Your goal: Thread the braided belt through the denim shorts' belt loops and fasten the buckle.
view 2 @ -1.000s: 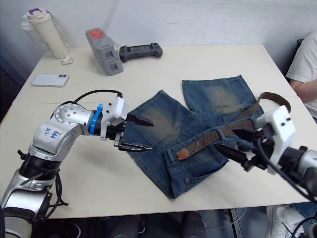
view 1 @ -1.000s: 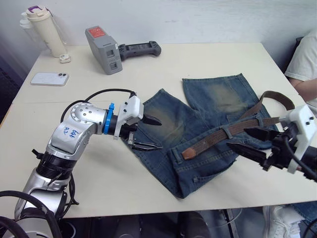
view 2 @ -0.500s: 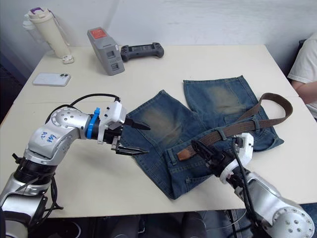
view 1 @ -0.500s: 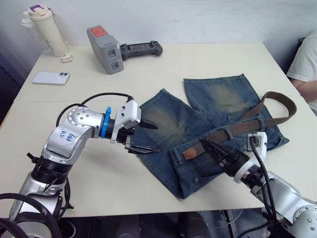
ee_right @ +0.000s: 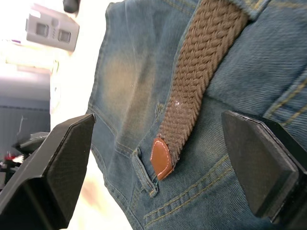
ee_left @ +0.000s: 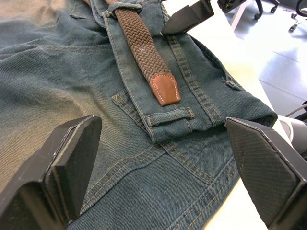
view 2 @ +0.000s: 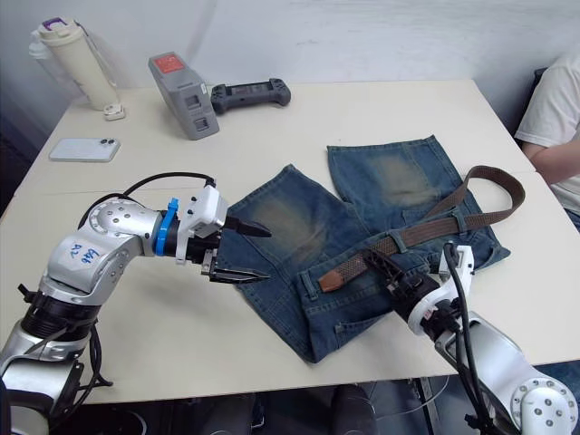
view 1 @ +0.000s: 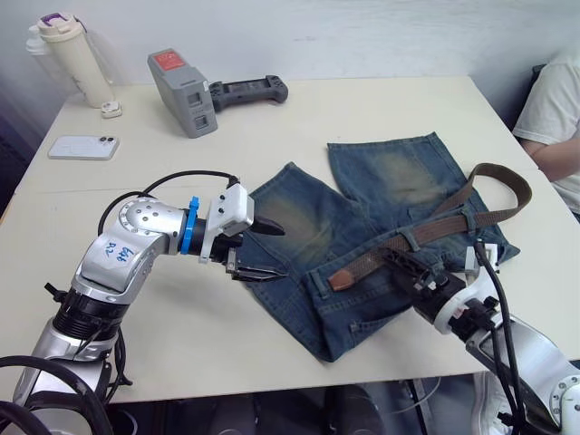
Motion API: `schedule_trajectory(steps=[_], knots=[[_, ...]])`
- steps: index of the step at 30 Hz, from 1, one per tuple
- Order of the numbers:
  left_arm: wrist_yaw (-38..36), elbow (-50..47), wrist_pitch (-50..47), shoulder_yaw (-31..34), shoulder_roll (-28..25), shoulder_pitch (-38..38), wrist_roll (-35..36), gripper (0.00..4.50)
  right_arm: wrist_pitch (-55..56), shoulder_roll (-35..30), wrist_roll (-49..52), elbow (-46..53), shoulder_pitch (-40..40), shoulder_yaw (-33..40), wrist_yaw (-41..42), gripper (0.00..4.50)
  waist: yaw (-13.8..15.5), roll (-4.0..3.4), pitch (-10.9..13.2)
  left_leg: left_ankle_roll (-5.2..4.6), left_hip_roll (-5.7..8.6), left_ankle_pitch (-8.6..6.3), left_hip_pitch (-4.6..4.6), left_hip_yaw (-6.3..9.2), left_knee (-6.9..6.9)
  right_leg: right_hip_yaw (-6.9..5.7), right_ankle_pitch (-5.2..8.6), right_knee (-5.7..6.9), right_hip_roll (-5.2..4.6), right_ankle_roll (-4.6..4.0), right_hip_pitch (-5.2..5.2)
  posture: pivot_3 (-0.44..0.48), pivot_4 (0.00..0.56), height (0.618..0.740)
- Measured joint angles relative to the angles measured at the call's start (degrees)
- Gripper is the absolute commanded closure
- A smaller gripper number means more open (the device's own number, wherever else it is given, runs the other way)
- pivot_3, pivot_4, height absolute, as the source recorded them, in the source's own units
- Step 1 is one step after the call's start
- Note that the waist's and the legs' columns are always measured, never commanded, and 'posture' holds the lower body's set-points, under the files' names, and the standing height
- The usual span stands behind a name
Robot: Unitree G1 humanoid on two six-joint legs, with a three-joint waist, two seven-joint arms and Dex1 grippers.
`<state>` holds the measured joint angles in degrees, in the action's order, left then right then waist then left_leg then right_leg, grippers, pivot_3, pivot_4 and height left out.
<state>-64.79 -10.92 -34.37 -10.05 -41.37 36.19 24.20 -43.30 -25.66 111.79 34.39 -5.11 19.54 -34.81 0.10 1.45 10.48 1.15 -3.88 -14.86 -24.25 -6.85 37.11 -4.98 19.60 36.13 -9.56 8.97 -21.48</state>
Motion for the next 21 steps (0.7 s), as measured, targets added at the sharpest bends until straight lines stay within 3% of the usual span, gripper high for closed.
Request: schedule_trajectory(steps=[21], knots=[[0.2,0.1,0.0,0.0,0.0,1.8,-1.5,0.00,4.0,-3.1,-6.2,-9.5,4.6,-7.3,11.6,0.02,0.2,0.00,0.0,-0.01,0.00,0.00,0.00,-0.01,0.04,0.00,0.00,0.03,0.00,0.00,0.00,0.000,0.150,0.740]])
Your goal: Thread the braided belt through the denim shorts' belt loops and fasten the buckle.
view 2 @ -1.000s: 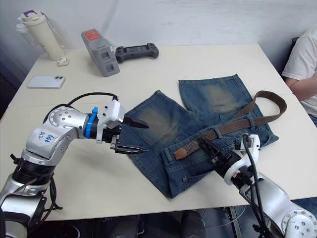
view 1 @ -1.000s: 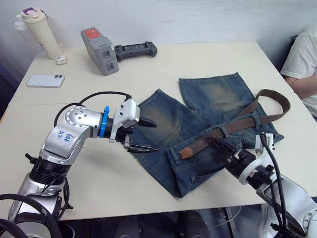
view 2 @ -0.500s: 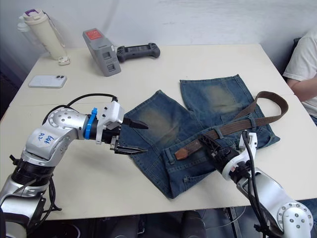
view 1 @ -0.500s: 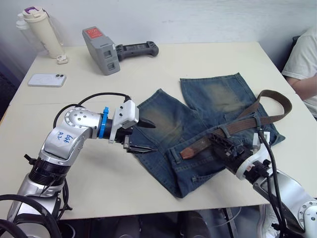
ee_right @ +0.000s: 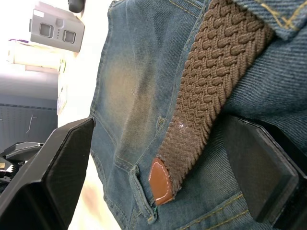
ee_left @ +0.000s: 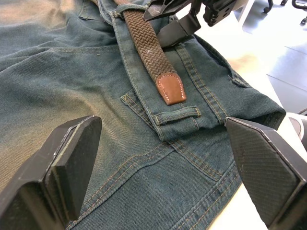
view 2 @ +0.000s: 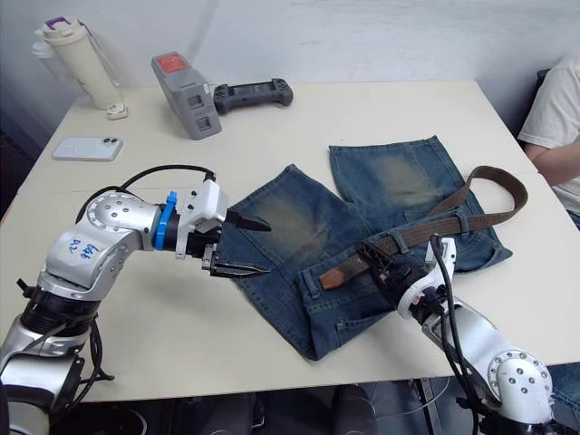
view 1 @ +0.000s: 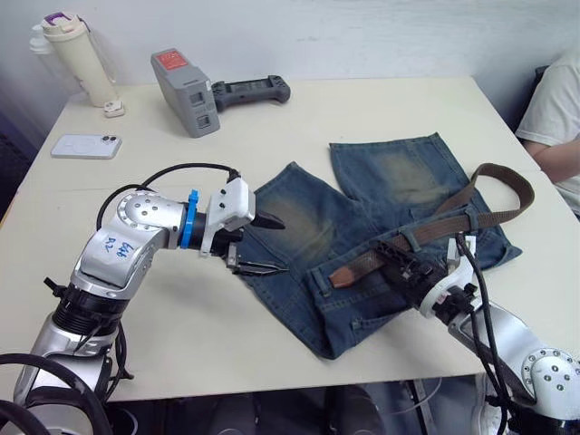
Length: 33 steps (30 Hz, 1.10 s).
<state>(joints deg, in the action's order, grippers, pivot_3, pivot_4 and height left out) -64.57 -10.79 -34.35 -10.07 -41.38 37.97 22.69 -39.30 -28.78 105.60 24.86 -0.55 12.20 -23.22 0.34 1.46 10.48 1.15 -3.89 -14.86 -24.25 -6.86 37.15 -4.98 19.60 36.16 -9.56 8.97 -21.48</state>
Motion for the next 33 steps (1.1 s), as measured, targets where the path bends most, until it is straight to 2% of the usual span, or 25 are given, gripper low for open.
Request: schedule_trajectory(steps=[11,19,22,30,33], knots=[[-0.2,0.5,0.1,0.0,0.0,0.1,-0.7,0.00,0.5,0.1,-2.3,-1.6,4.0,-0.7,2.6,0.02,0.0,0.00,0.0,0.00,0.00,0.00,0.00,0.00,0.00,0.00,0.00,-0.01,0.00,0.00,-0.01,0.000,0.150,0.740],[-0.6,0.6,0.8,0.0,0.0,0.1,-1.3,0.00,0.6,3.0,-5.5,-4.5,6.0,-0.7,4.5,0.02,0.0,0.00,0.0,0.00,0.00,0.00,0.00,0.00,0.02,0.00,0.00,0.02,0.00,0.00,-0.01,0.000,0.150,0.740],[-0.6,1.0,1.2,0.0,0.0,0.1,-1.8,0.00,0.6,4.2,-6.8,-5.2,6.2,-0.7,4.9,0.82,0.0,0.00,0.0,0.00,0.00,0.00,0.00,-0.01,0.01,0.00,0.00,0.01,0.00,0.00,-0.01,0.000,0.150,0.740],[-0.8,2.3,2.1,-0.1,0.2,0.1,-2.6,0.00,0.4,4.8,-7.8,-5.9,4.0,-0.6,4.9,4.48,-0.1,0.00,0.0,0.00,0.00,0.00,-0.01,-0.02,-0.03,-0.01,0.00,-0.02,0.00,0.00,-0.02,0.000,0.150,0.740],[-1.1,2.5,2.5,-0.2,0.4,0.1,-2.8,0.00,-0.2,3.7,-6.5,-3.9,2.0,-0.4,4.8,4.48,-0.1,0.00,0.0,0.00,0.00,0.00,-0.01,-0.01,-0.03,-0.01,0.00,-0.02,0.00,0.00,-0.01,0.000,0.150,0.740]])
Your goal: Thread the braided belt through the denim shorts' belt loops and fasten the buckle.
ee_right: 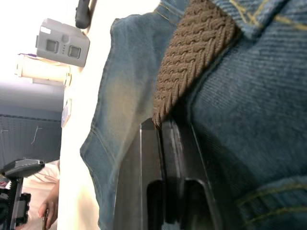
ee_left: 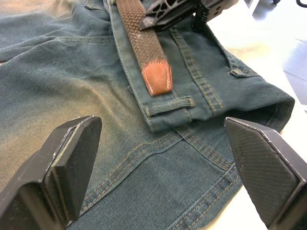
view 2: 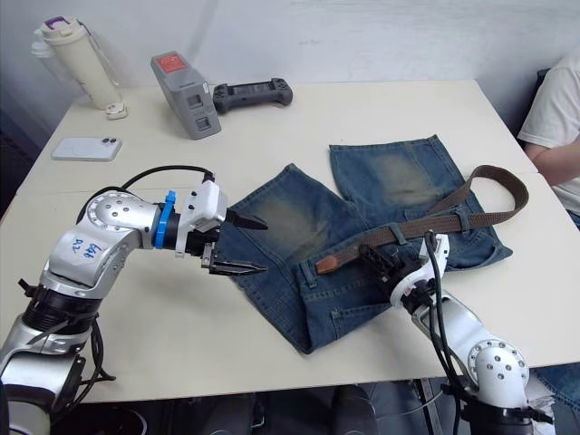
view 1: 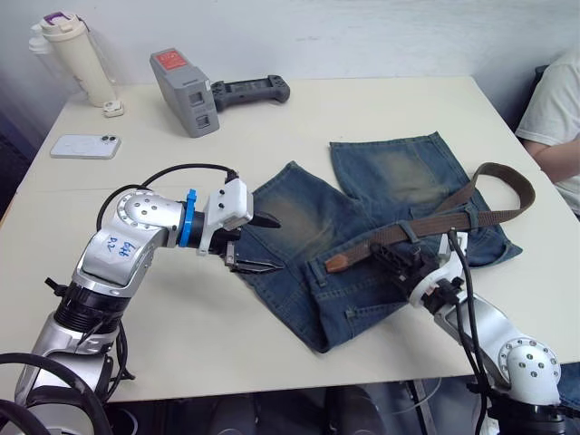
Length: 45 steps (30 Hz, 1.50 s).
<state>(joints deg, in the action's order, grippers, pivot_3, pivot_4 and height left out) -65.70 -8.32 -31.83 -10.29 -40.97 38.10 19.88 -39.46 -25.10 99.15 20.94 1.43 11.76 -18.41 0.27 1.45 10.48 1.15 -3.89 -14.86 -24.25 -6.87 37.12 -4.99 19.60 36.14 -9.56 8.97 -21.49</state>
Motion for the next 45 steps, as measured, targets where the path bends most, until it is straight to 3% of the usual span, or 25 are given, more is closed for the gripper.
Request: schedule_trajectory(steps=[9,16,23,29,45], knots=[[0.0,0.1,0.2,-0.5,0.8,0.0,-0.3,0.00,-1.6,-7.4,9.2,4.4,-5.5,4.6,0.1,4.48,0.7,0.00,0.0,-0.01,0.00,0.00,0.01,0.00,0.03,0.01,0.00,0.03,0.00,0.00,0.01,0.000,0.150,0.740],[0.1,0.1,0.2,-1.0,1.2,-0.1,-0.3,0.00,2.1,-4.9,9.7,4.5,-1.5,3.8,-0.4,4.48,1.0,0.00,0.0,-0.01,0.00,0.00,0.00,0.00,0.01,0.00,0.00,0.00,0.00,0.00,0.00,0.000,0.150,0.740],[0.1,0.0,-0.2,-1.1,0.2,-0.4,-0.8,0.00,2.9,-1.6,-7.3,4.9,0.8,-4.3,1.0,4.48,1.0,0.00,0.0,0.00,0.00,0.00,-0.01,-0.01,0.01,0.00,0.00,0.01,0.00,0.00,-0.02,0.000,0.150,0.740],[-0.1,-0.4,-0.6,-1.0,-0.8,-1.2,-0.8,0.00,3.4,-1.2,-17.5,6.2,2.1,-4.7,6.7,4.48,1.0,0.00,0.0,0.00,0.00,0.00,-0.01,-0.01,0.03,0.00,0.00,0.04,0.00,0.00,-0.02,0.000,0.150,0.740],[-0.1,-0.3,-0.6,-1.0,-0.7,-0.5,-0.8,0.00,1.7,0.0,-26.4,6.3,0.3,-6.5,15.7,4.48,1.0,0.00,0.0,0.00,0.00,0.00,-0.01,-0.03,0.02,0.00,0.00,0.02,0.00,0.00,-0.02,0.000,0.150,0.740]])
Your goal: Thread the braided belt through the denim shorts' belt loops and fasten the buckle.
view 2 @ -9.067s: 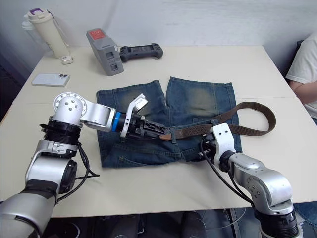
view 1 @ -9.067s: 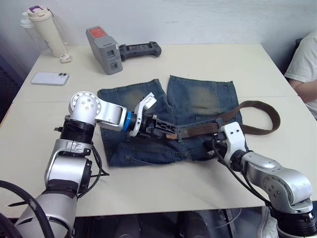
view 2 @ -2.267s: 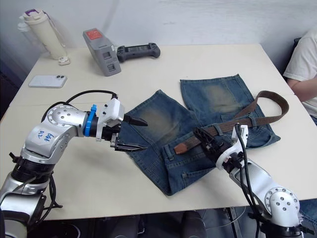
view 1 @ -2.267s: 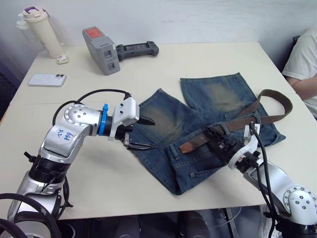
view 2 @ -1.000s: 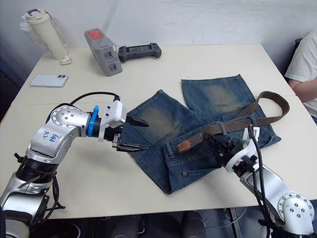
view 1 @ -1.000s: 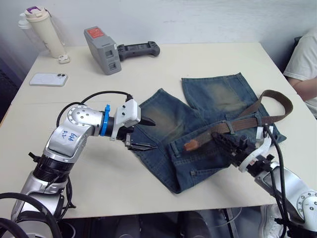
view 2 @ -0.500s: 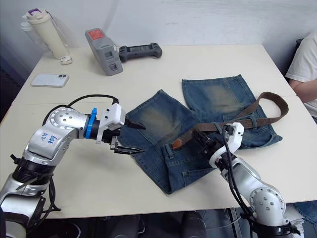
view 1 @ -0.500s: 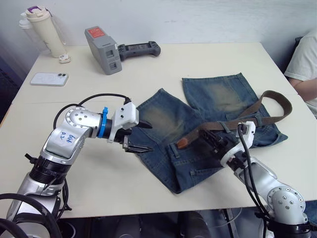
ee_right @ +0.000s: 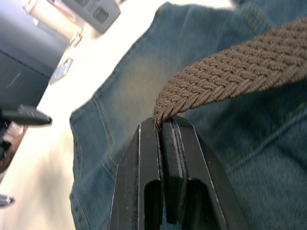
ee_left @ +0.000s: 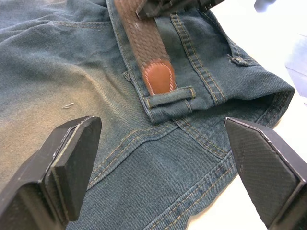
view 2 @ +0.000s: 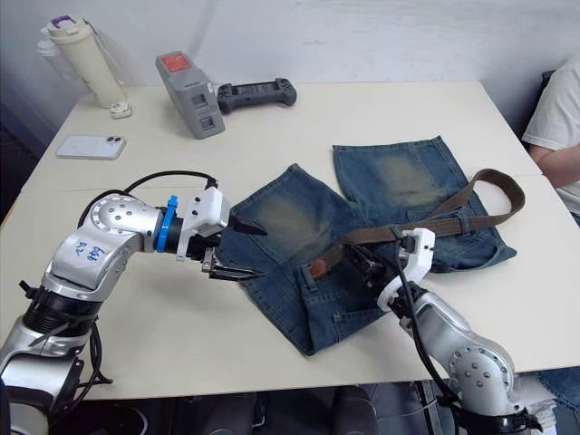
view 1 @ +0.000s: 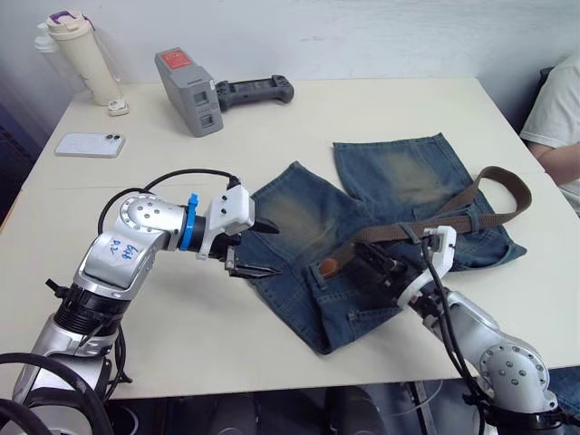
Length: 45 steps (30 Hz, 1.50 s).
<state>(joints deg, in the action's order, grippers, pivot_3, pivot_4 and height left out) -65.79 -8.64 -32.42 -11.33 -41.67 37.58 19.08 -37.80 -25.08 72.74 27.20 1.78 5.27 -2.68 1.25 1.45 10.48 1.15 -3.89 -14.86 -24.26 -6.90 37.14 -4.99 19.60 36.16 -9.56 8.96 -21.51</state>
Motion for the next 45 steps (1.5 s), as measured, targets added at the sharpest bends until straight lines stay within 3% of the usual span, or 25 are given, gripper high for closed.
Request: schedule_trajectory(steps=[15,27,33,44,45], knots=[[-0.2,0.6,0.4,0.0,0.3,0.5,-0.6,0.00,-2.6,5.9,-6.2,-2.5,-1.0,-1.9,2.4,4.48,-0.1,0.00,0.0,0.00,0.00,0.00,0.01,0.01,-0.01,-0.01,0.00,0.01,0.01,0.00,0.00,0.000,0.150,0.740],[-0.5,0.3,-1.6,-1.0,-1.0,-0.7,-1.4,0.00,-9.8,5.4,-12.4,0.4,2.5,-8.2,2.2,4.48,-1.3,0.00,0.0,0.01,0.00,0.00,0.02,0.02,-0.07,-0.01,0.00,0.00,0.01,0.00,-0.01,0.000,0.150,0.740],[-2.3,-2.9,-10.6,-1.0,-3.8,-3.5,1.8,0.00,-14.4,3.3,-18.1,1.9,6.5,-12.8,2.5,4.48,-1.3,0.02,0.0,0.01,-0.02,0.00,0.01,0.01,-0.06,-0.02,0.00,-0.01,0.02,0.00,-0.03,0.000,0.150,0.740],[-3.6,-8.3,-23.3,-0.7,-7.9,-5.8,9.4,0.00,-16.8,5.3,-19.2,3.3,5.9,-11.4,3.3,4.48,-1.3,0.03,0.0,0.02,-0.03,0.00,0.01,0.00,-0.06,-0.01,0.01,0.00,0.02,-0.01,-0.04,0.000,0.150,0.740],[-3.6,-8.3,-23.9,-0.7,-7.9,-5.8,9.8,0.00,-17.3,5.3,-18.7,3.9,5.6,-10.9,3.3,4.13,-1.3,0.03,0.0,0.02,-0.03,-0.01,0.01,0.00,-0.06,-0.01,0.01,0.00,0.02,-0.01,-0.04,0.000,0.150,0.740]])
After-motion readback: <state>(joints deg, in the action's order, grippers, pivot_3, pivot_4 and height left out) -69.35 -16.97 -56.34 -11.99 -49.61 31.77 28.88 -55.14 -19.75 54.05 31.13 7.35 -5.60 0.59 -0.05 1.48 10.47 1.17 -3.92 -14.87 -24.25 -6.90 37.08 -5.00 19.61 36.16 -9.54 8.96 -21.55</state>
